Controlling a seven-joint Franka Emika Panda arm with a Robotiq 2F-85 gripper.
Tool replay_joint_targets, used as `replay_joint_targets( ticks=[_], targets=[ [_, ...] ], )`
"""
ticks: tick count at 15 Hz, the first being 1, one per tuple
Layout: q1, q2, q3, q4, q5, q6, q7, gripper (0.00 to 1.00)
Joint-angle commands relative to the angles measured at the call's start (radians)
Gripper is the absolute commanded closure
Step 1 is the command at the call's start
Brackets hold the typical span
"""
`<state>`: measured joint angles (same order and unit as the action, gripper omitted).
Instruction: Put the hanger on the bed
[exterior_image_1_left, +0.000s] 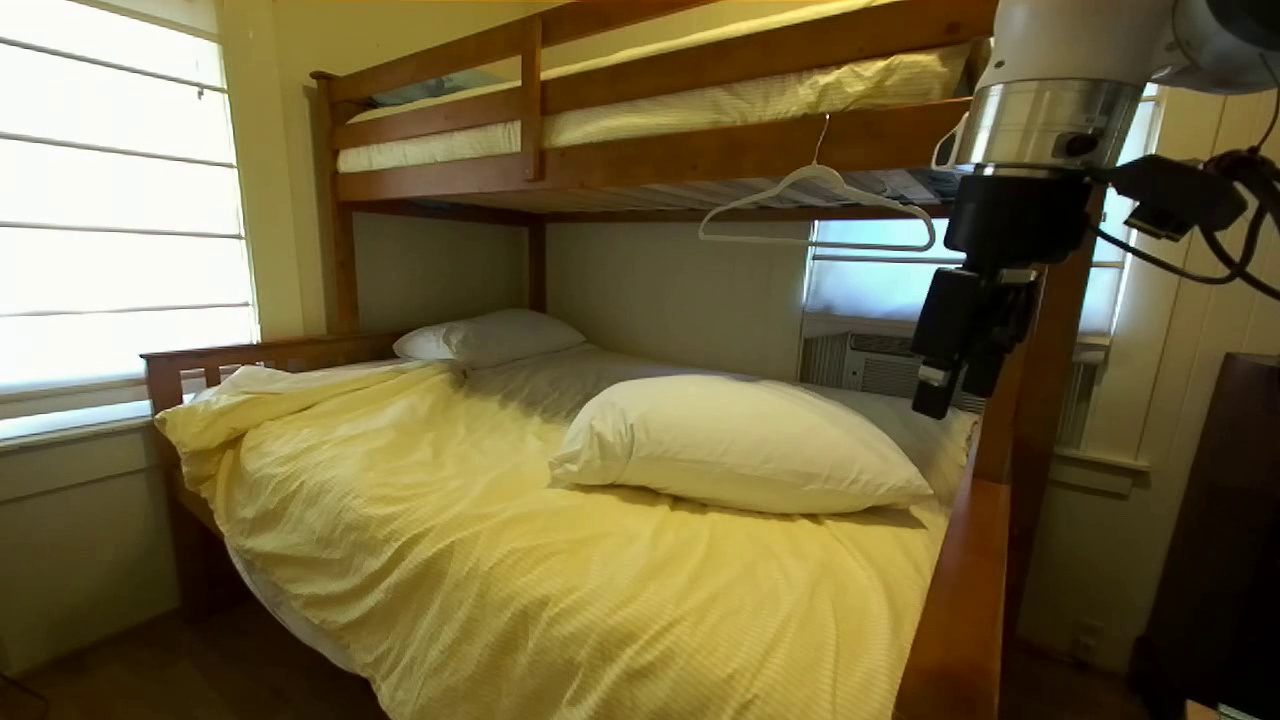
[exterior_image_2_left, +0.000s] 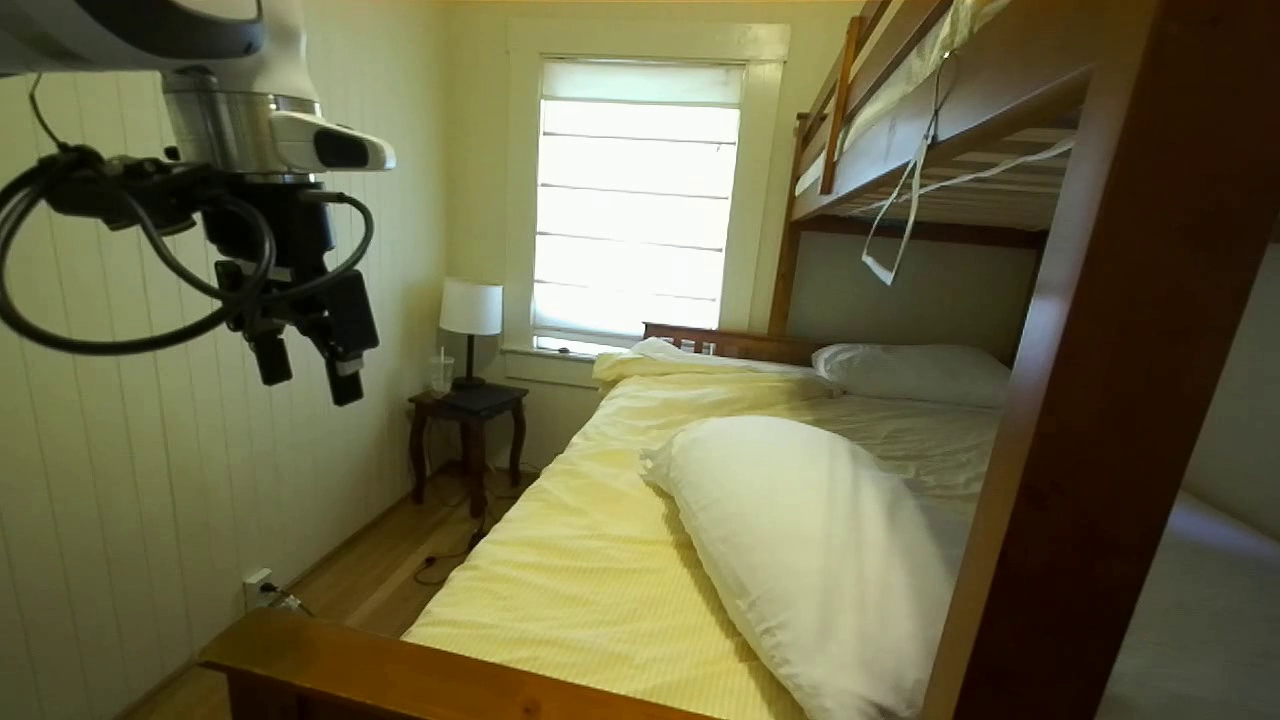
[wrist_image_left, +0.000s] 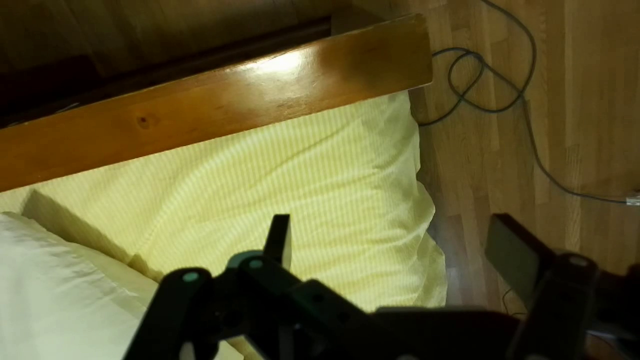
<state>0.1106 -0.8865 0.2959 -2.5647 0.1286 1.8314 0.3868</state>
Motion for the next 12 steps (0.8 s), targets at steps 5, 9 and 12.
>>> replay_joint_targets(
  ticks=[5, 9, 12],
  targets=[
    [-0.002, 0.000, 0.001, 0.002, 0.001, -0.003, -0.001, 0.00],
    [-0.059, 0.011, 0.008, 0.023, -0.055, 0.033, 0.031, 0.00],
    [-0.149, 0.011, -0.006, 0.067, -0.133, 0.057, 0.083, 0.00]
  ],
)
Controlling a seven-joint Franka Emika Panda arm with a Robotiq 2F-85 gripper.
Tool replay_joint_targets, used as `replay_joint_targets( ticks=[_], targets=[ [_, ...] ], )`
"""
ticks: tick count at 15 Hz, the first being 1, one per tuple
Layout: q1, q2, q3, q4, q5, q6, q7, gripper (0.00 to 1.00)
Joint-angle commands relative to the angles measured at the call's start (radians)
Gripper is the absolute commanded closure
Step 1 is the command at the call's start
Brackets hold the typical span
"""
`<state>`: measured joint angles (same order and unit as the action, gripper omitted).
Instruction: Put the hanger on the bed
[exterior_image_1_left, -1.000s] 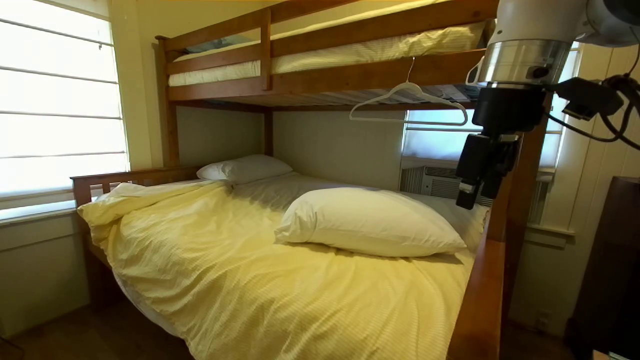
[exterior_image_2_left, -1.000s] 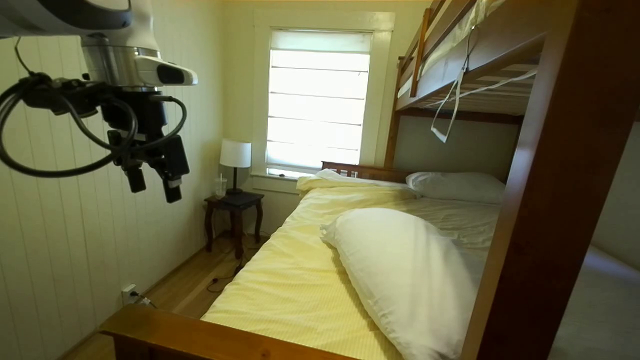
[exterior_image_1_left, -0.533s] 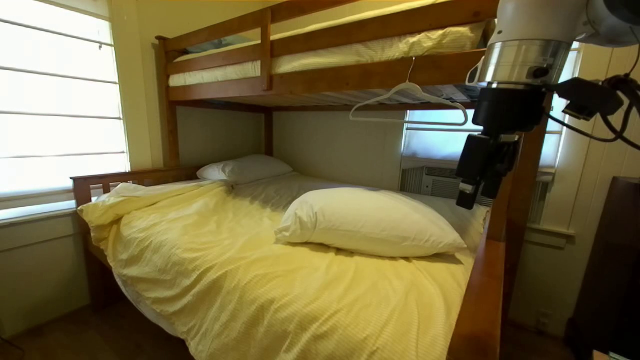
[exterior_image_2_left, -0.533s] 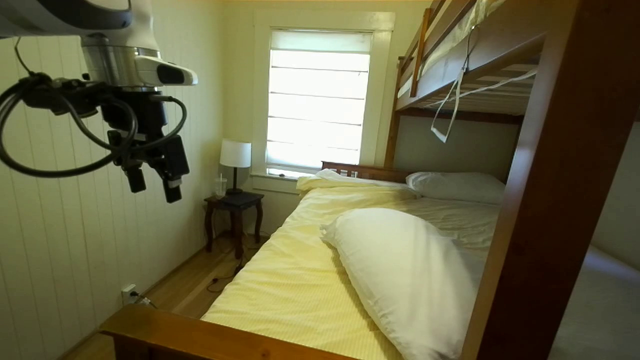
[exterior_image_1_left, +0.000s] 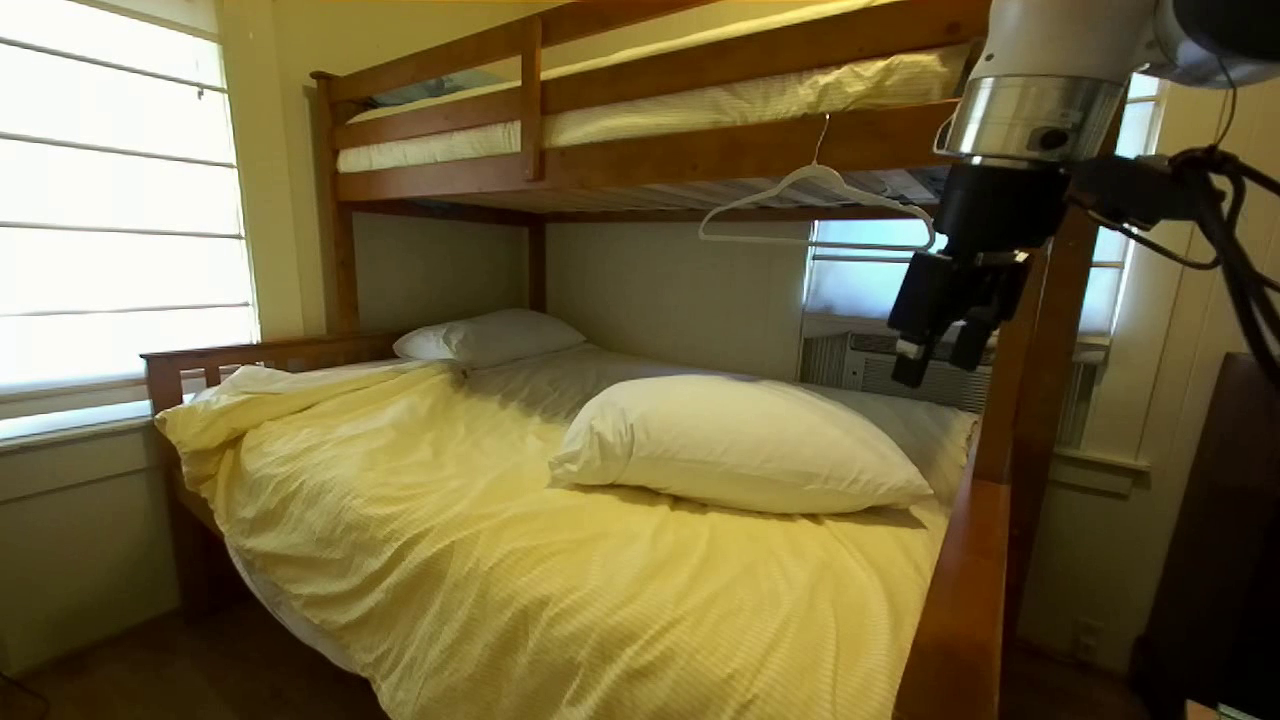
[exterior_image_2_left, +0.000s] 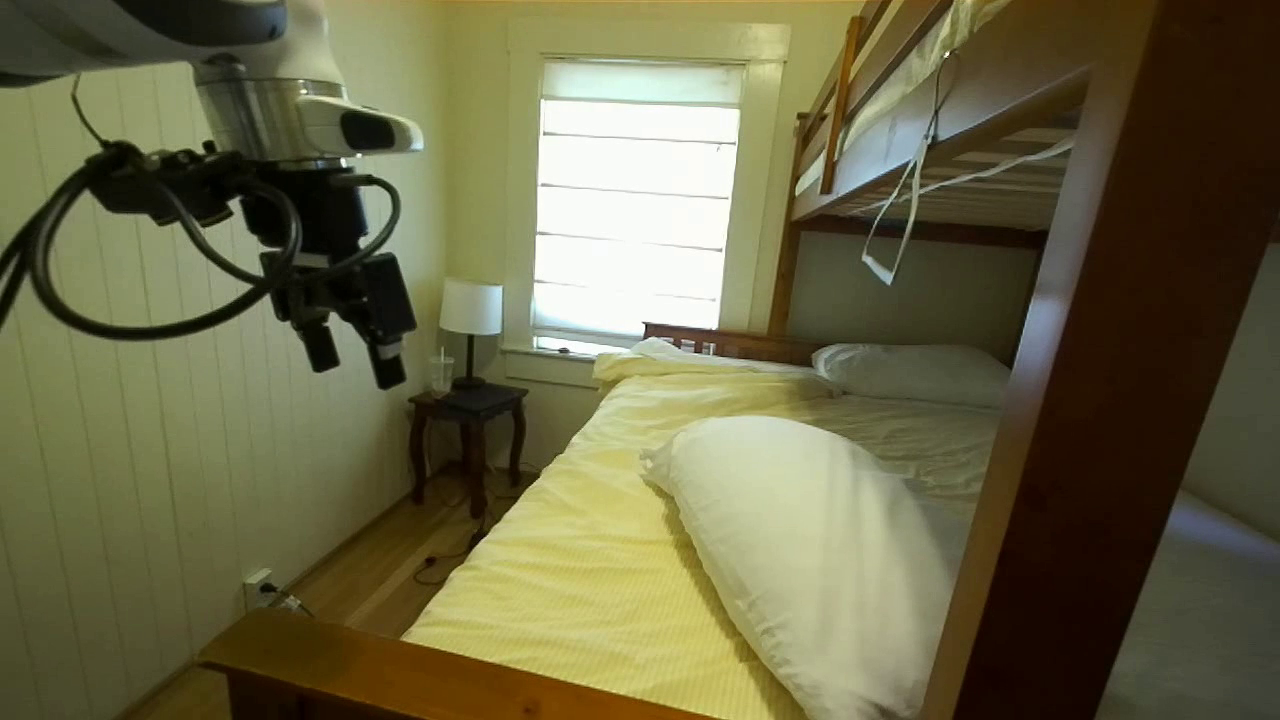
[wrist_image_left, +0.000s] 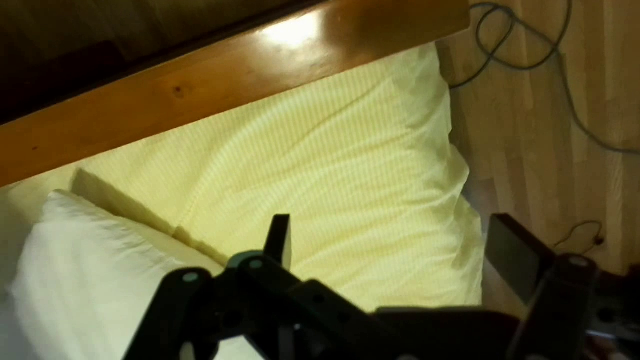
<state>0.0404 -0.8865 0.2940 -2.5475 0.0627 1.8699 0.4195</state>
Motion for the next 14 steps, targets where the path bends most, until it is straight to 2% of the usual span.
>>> replay_joint_targets(
  ticks=[1, 7, 11, 14],
  targets=[
    [-0.114, 0.012, -0.013, 0.069, -0.100, 0.027, 0.064, 0.00],
    [-0.302, 0.051, -0.037, 0.210, -0.276, 0.133, 0.141, 0.00],
    [-0.417, 0.096, 0.004, 0.246, -0.436, 0.264, 0.235, 0.00],
    [-0.494, 0.135, 0.054, 0.245, -0.569, 0.321, 0.366, 0.00]
  ],
)
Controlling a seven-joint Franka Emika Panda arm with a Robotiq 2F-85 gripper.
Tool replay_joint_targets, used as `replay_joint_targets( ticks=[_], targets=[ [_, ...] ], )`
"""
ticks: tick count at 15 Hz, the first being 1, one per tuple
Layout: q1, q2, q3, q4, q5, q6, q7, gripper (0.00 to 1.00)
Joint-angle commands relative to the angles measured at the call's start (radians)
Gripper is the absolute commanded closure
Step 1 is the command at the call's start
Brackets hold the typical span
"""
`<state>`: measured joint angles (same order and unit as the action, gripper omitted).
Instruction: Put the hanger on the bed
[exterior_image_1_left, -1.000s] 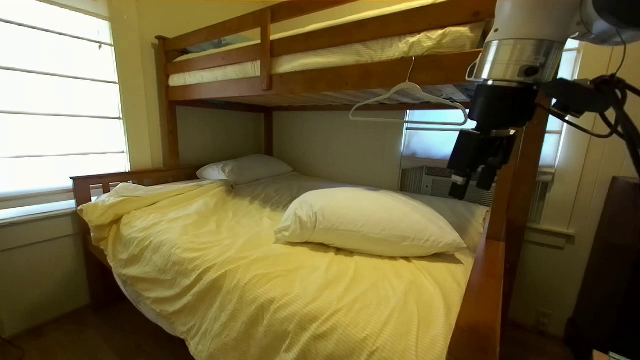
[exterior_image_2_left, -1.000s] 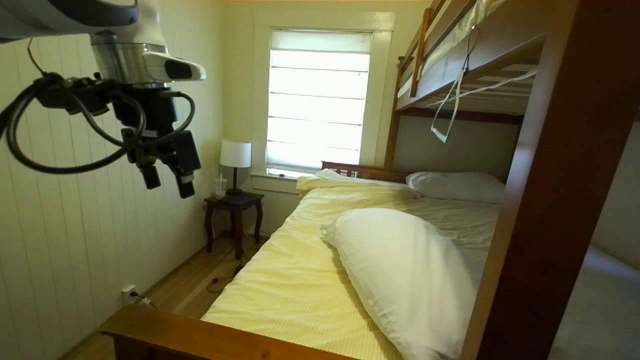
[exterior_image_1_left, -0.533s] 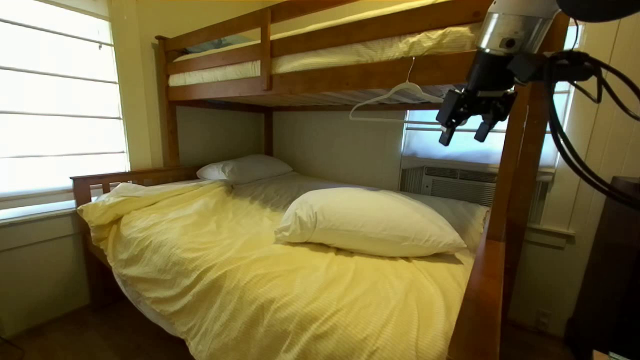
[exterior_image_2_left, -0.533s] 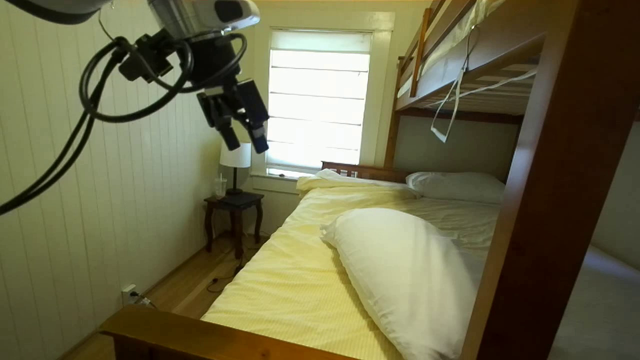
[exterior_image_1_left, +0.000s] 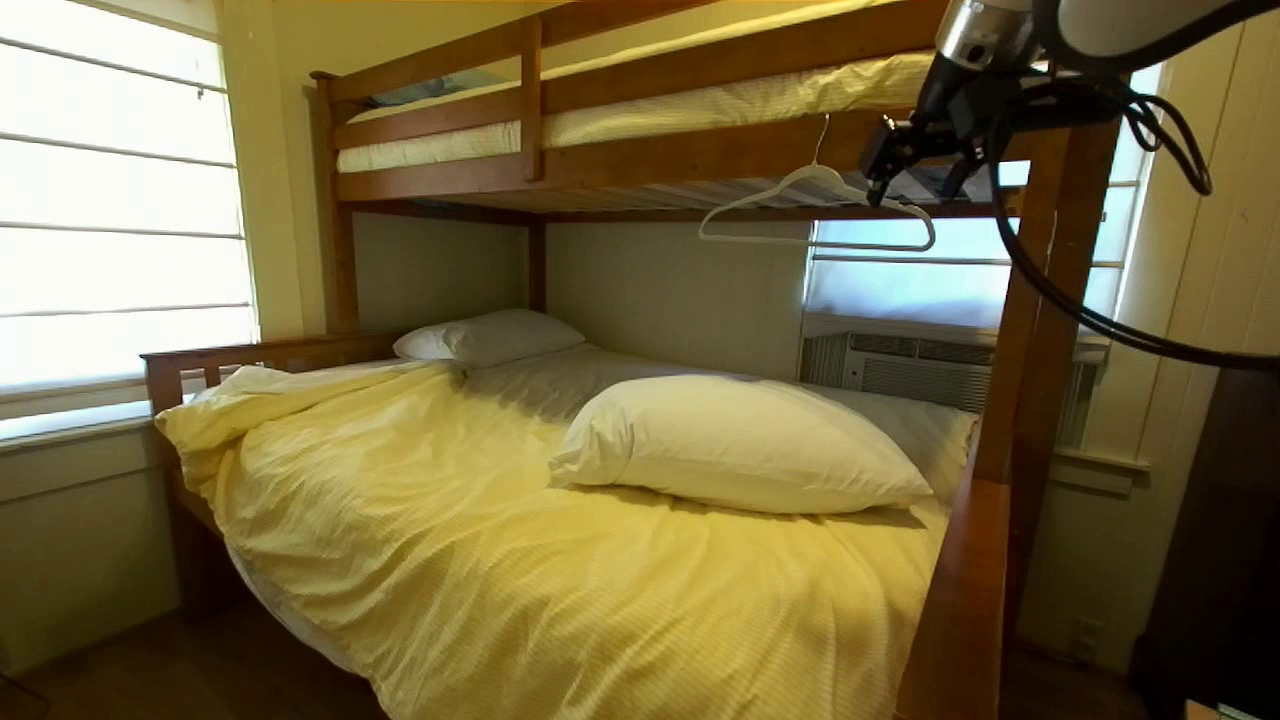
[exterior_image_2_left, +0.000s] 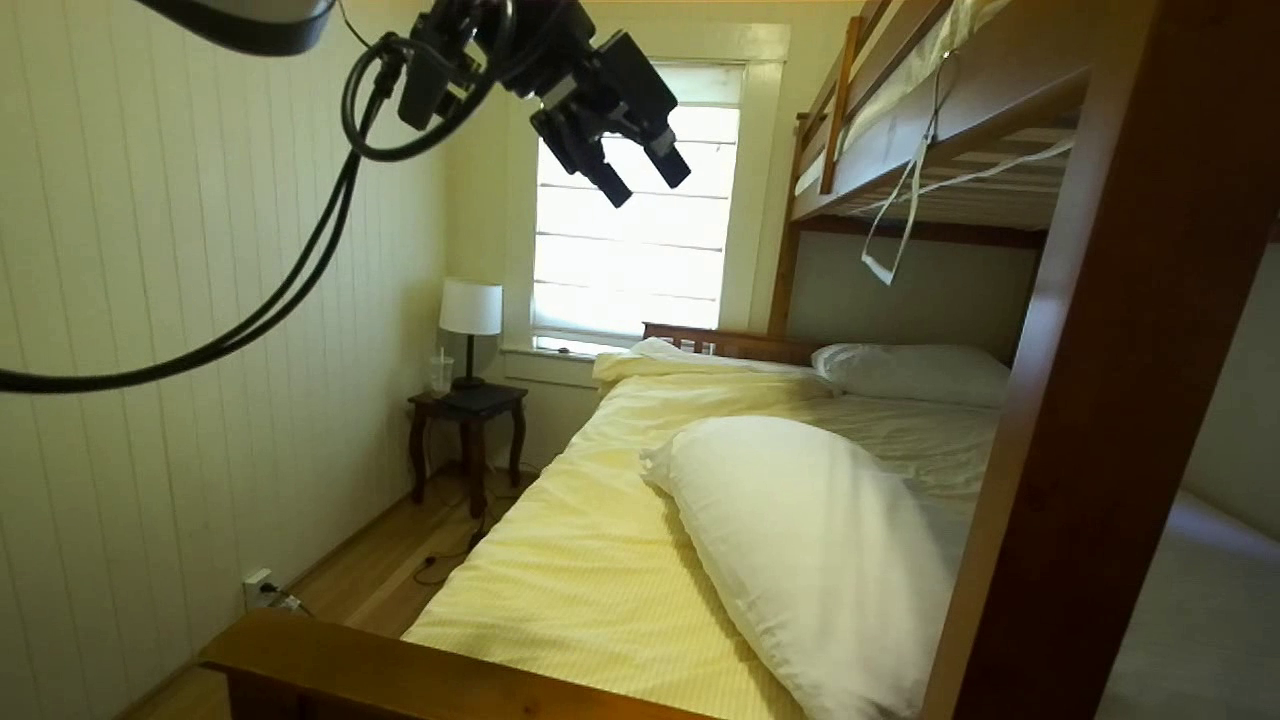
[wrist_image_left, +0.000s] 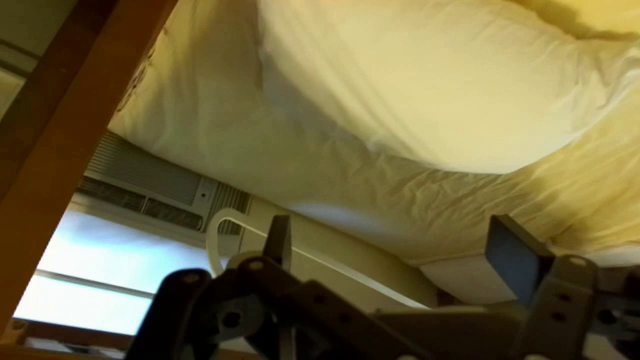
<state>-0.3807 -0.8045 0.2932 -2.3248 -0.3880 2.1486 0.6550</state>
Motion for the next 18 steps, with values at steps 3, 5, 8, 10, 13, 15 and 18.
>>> replay_joint_targets(
  ticks=[3, 5, 8, 10, 13, 15, 18],
  targets=[
    [-0.016, 0.051, 0.016, 0.006, -0.116, 0.021, 0.116, 0.00],
    [-0.020, 0.059, 0.021, 0.008, -0.125, 0.023, 0.128, 0.00],
    [-0.051, 0.071, 0.025, -0.013, -0.213, 0.143, 0.158, 0.00],
    [-0.101, 0.094, 0.036, 0.006, -0.343, 0.236, 0.211, 0.00],
    [-0.155, 0.153, 0.049, 0.058, -0.558, 0.320, 0.349, 0.00],
    [-0.163, 0.202, 0.049, 0.099, -0.701, 0.321, 0.465, 0.00],
    [-0.119, 0.283, 0.028, 0.165, -0.926, 0.233, 0.647, 0.00]
  ],
)
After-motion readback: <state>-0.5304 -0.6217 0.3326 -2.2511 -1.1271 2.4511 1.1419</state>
